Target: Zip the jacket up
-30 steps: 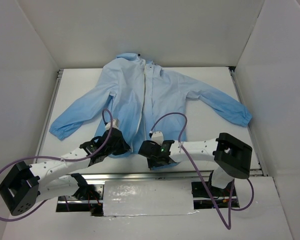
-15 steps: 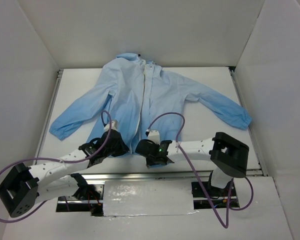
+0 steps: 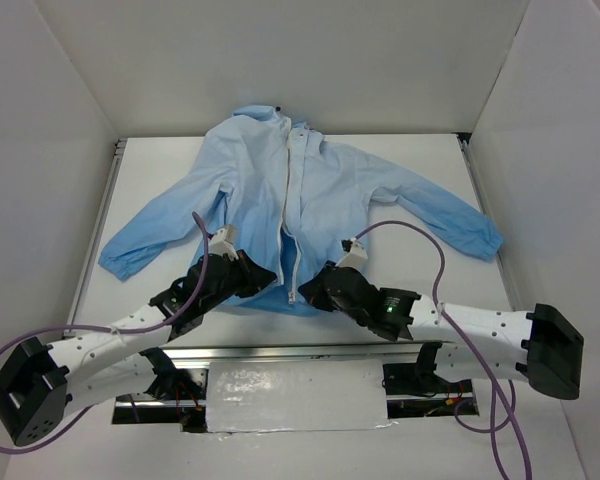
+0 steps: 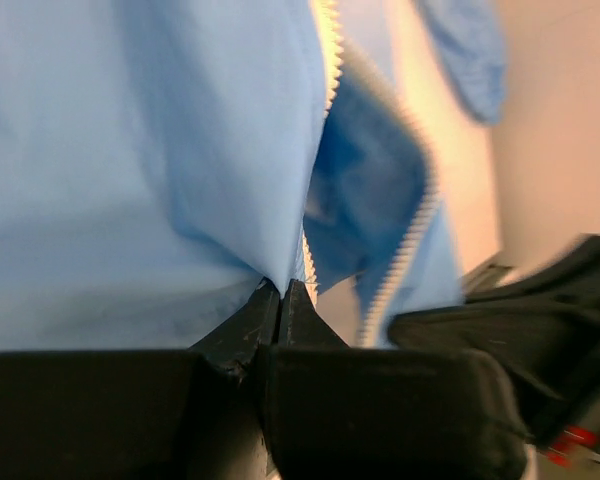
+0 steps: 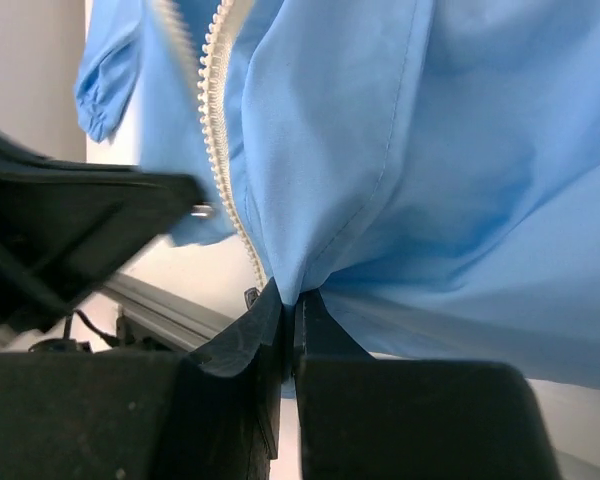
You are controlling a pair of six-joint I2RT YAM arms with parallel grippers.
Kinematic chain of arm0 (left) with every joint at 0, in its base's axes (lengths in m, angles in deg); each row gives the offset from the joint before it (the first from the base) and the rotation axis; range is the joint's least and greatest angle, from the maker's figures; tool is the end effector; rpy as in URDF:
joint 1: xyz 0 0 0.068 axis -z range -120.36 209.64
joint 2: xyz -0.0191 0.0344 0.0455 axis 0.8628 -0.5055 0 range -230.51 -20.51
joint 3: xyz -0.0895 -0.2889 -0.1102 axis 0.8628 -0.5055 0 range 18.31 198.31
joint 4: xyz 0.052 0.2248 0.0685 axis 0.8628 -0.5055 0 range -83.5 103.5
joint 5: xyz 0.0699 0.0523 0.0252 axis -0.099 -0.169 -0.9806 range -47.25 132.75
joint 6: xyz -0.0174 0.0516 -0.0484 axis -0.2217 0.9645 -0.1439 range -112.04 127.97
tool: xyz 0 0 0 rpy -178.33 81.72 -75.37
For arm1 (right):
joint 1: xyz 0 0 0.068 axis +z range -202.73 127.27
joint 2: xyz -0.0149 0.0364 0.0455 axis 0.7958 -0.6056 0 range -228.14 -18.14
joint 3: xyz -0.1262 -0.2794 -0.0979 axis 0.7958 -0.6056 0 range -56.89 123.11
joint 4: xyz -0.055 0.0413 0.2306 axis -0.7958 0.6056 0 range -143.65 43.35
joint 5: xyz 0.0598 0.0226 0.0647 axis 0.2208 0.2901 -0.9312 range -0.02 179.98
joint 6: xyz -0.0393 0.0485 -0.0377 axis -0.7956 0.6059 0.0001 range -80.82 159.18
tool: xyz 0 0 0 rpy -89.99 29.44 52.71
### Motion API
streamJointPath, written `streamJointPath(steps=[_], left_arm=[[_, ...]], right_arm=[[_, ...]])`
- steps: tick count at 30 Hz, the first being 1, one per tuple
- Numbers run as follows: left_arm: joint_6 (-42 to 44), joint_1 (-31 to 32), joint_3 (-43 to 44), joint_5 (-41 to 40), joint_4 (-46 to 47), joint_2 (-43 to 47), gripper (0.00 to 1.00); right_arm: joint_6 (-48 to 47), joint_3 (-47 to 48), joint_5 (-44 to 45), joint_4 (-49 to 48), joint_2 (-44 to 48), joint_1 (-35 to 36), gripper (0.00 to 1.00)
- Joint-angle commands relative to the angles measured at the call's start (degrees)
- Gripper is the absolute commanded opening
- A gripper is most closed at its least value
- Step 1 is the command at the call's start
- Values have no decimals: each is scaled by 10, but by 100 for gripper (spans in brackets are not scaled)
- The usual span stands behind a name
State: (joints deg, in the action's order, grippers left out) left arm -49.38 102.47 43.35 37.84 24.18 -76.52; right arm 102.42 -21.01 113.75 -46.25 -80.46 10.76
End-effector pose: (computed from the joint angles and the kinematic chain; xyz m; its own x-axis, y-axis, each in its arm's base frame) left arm 0.1443 -0.1268 0.2645 -0.6580 -0.5338 -0.5311 0.1197 0.6222 -0.7737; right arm 0.1145 0.1748 0.2743 -0.7097 0.4079 -0.5744 -0.0795 0.7638 0.6405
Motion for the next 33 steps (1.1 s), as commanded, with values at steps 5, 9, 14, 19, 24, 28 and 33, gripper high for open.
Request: streamJointPath(steps=[5, 9, 14, 19, 24, 28, 33], left_arm=[[-10, -3, -25, 31, 220, 27, 0], [-8, -3, -37, 44, 248, 22, 0], [-19, -3, -67, 56, 299, 10, 0], [-34, -3, -83, 72, 351, -9, 0], [-36, -3, -73, 79, 354, -23, 0], [-35, -3, -72, 75, 348, -19, 0], [-34, -3, -72, 72, 345, -19, 0]], right_arm=[[22, -89, 23, -154, 51, -23, 0], [-3, -157, 10, -253, 100, -30, 0], [-17, -179, -7, -296, 129, -39, 0], [-21, -187, -17, -334, 121, -40, 0], [-18, -176, -16, -335, 101, -42, 0], [-14, -184, -15, -345, 99, -44, 0], [-16, -188, -16, -353, 106, -44, 0]])
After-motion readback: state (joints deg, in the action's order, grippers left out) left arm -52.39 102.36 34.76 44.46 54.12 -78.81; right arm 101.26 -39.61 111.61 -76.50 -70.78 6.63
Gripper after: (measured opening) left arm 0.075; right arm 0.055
